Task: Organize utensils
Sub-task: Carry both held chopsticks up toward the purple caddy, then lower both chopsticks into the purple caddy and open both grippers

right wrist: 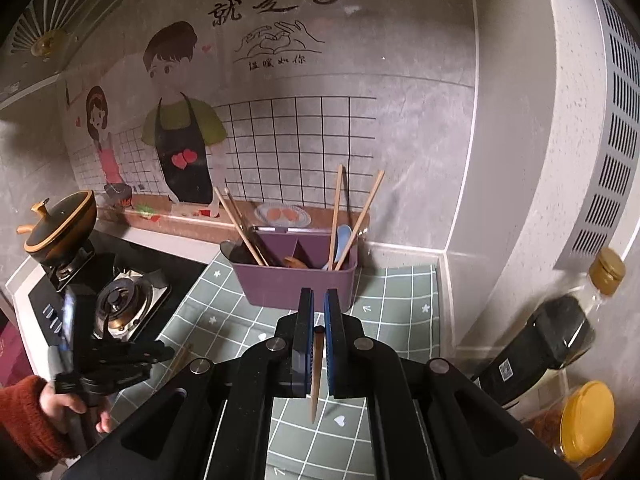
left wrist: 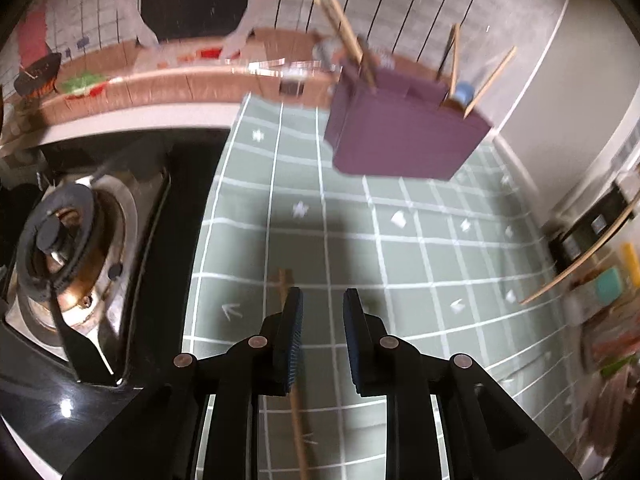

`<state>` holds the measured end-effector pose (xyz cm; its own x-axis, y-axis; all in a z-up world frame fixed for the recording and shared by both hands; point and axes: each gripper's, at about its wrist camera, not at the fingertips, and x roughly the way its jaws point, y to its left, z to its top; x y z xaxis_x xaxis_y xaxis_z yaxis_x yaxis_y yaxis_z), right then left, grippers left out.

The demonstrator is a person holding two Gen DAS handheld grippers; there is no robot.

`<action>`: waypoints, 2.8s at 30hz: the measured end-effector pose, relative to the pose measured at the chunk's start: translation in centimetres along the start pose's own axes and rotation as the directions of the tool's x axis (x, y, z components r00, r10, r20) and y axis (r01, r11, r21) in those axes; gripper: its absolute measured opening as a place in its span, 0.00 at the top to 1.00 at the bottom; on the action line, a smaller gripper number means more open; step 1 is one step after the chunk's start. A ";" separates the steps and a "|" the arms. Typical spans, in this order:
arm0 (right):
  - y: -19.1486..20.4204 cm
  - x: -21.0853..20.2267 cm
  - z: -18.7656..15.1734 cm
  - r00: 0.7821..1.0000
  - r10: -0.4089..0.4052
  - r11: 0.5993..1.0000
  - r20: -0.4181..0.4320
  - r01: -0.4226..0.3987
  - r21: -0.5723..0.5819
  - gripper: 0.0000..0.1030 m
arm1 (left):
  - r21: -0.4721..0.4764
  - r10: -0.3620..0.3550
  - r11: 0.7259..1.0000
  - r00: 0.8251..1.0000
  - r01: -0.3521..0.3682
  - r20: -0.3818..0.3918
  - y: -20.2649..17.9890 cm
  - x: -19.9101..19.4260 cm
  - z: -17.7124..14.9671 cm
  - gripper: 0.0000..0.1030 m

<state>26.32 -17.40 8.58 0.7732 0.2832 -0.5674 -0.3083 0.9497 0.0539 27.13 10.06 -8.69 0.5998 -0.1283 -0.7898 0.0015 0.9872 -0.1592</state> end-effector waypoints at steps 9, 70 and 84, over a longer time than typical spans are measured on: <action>-0.2 -0.3 -0.4 1.000 -0.013 1.000 -0.001 0.013 -0.002 0.95 | -0.032 0.071 0.997 0.995 -0.074 -0.075 1.3 3.1 1.1 0.79; 1.0 -4.1 10.8 0.988 0.004 1.000 0.154 -0.002 -0.011 0.95 | 0.150 -0.171 0.984 0.776 0.099 0.607 -8.9 -20.5 14.2 0.96; 1.0 1.2 18.4 0.975 -0.056 0.997 0.217 0.067 -0.041 0.95 | 0.083 -0.164 0.985 0.682 0.151 0.713 -8.2 -17.5 21.3 0.96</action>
<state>37.12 -13.70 23.04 0.8910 0.2513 -0.3781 -0.2785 0.9602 -0.0182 33.65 6.24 19.09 0.9791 -0.1820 -0.0903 0.1577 0.9611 -0.2269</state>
